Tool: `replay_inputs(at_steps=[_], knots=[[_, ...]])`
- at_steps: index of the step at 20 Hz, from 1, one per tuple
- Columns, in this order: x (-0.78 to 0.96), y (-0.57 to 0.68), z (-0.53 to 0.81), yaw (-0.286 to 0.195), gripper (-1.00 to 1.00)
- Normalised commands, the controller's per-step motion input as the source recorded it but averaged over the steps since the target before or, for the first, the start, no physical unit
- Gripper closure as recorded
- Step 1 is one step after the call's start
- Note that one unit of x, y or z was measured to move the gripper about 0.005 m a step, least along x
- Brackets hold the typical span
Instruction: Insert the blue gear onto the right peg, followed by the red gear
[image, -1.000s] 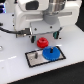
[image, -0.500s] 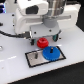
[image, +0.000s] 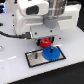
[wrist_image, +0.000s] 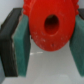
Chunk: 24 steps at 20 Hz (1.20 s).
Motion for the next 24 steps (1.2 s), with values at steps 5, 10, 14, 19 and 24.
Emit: replay_inputs(at_steps=[5,10,14,19,24], knots=[[0.11,0.01,0.26,0.0,1.0],[0.23,-0.01,0.36,0.0,1.0],[0.46,-0.11,0.39,0.0,1.0],[0.56,-0.15,0.39,0.0,1.0],[0.56,-0.13,0.38,0.0,1.0]])
